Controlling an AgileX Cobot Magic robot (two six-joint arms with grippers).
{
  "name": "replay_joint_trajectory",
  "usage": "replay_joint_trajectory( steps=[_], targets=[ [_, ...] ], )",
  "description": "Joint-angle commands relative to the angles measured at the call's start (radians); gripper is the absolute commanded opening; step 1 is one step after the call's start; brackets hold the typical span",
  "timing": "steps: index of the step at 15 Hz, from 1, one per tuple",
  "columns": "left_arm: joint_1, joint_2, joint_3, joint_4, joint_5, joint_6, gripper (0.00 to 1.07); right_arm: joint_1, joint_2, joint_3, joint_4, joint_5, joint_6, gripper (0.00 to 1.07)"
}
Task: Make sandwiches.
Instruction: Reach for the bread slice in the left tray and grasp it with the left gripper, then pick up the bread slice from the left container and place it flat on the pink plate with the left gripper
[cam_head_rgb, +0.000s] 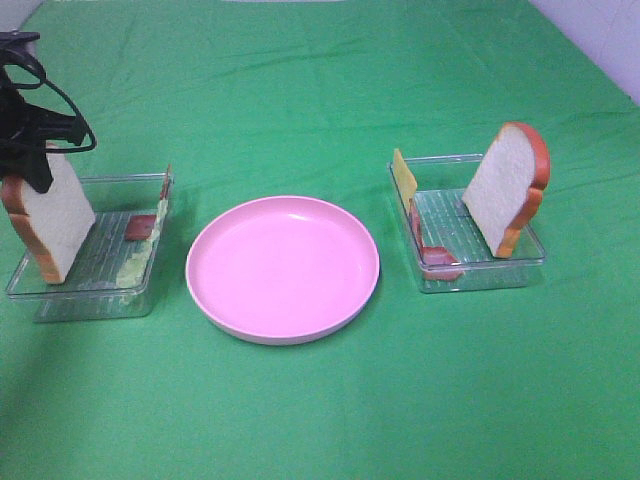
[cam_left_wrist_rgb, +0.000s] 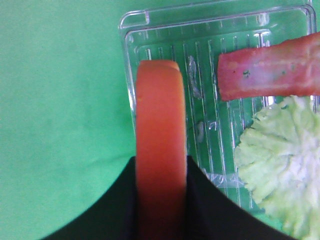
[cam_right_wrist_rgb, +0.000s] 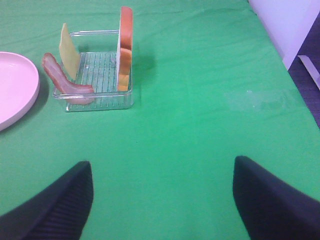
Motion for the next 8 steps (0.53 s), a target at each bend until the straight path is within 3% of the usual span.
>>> replay_joint_trajectory(
  steps=[1, 5, 8],
  targets=[
    [-0.004, -0.052, -0.004, -0.003, 0.050, 0.000, 0.00, -0.006, -0.015, 0.002, -0.004, -0.002, -0.008, 0.74],
    [-0.004, -0.278, -0.004, -0.022, 0.150, -0.006, 0.00, -0.006, -0.015, 0.002, -0.004, -0.002, -0.008, 0.74],
    [-0.004, -0.480, -0.004, -0.137, 0.168, -0.006, 0.00, -0.006, -0.015, 0.002, -0.004, -0.002, -0.008, 0.74]
  ],
)
